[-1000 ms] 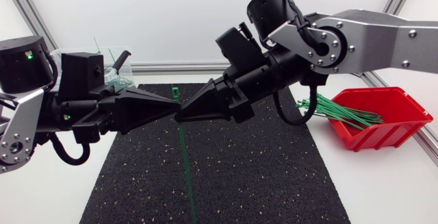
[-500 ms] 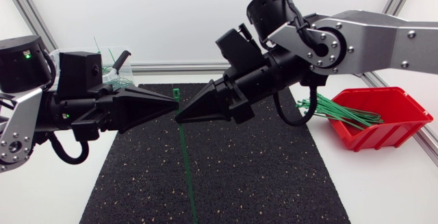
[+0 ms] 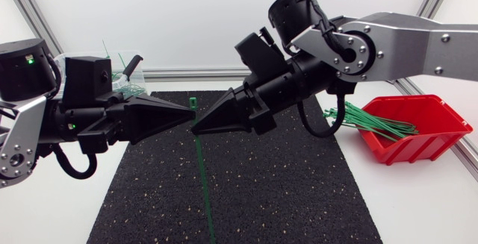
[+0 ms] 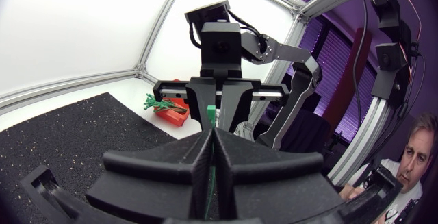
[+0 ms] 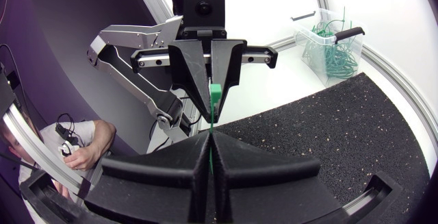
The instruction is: Take a green cable tie from the red box, thread the tail through the head to close it, then place it in the transparent bin on the left.
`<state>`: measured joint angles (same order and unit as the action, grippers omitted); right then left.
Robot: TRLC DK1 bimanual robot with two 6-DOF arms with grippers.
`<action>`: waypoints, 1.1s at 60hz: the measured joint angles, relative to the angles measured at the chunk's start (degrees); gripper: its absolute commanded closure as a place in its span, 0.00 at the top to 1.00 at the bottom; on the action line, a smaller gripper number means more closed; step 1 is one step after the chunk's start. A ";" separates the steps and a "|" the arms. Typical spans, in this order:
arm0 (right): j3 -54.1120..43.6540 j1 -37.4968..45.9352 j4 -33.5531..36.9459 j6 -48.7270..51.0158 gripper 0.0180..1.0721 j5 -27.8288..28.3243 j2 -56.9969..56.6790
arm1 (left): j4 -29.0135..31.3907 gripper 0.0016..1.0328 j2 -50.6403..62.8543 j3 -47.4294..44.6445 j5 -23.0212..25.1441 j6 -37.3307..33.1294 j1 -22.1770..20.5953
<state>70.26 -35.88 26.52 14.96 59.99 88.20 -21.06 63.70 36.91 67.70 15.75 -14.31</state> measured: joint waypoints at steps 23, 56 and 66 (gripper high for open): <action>0.00 0.50 -0.20 0.02 0.60 -1.84 -0.35 | 0.28 0.03 1.68 3.43 -0.04 3.02 4.72; 0.07 1.44 6.75 19.06 0.95 -31.15 -1.33 | 35.17 0.03 13.73 17.00 -5.01 -14.88 9.42; -0.35 0.09 6.51 27.65 0.95 -40.96 -0.02 | 36.02 0.03 16.94 19.23 -5.05 -20.20 9.44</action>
<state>69.91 -35.79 33.04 42.61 19.03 88.18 14.96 80.64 56.14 62.65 -4.45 -4.86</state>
